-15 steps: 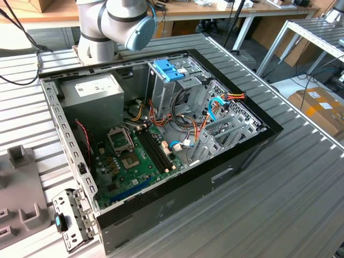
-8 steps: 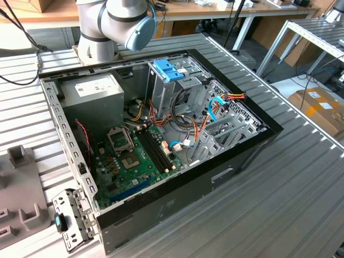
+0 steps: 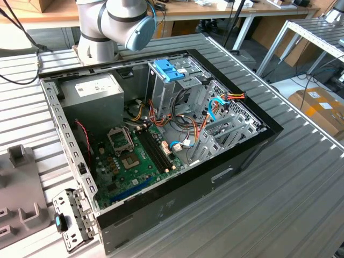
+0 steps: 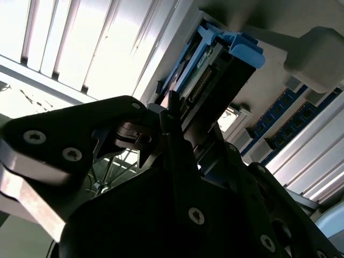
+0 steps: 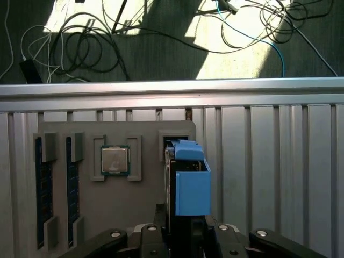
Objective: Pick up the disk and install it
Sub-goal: 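Pick up the disk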
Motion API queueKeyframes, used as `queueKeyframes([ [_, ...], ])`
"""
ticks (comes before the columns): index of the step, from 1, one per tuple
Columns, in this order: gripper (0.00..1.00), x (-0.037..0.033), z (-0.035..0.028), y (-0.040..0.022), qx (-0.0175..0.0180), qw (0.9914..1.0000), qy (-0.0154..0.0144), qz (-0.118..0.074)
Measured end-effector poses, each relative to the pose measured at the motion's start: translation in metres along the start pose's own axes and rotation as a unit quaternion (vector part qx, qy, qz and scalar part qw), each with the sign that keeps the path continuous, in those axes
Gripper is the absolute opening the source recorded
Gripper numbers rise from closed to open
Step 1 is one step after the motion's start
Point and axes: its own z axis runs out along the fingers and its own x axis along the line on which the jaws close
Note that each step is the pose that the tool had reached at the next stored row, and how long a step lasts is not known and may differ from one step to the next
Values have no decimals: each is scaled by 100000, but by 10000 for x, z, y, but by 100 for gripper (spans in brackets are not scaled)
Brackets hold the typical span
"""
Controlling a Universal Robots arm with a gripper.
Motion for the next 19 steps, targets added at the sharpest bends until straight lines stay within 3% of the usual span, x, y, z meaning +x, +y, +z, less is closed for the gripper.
queueKeyframes([
  [12,35,0,-7,0,-8,100000,3,-1],
  [15,35,1,-37,0,-9,100000,3,0],
  [19,35,1,-126,-1,-10,100000,3,-2],
])
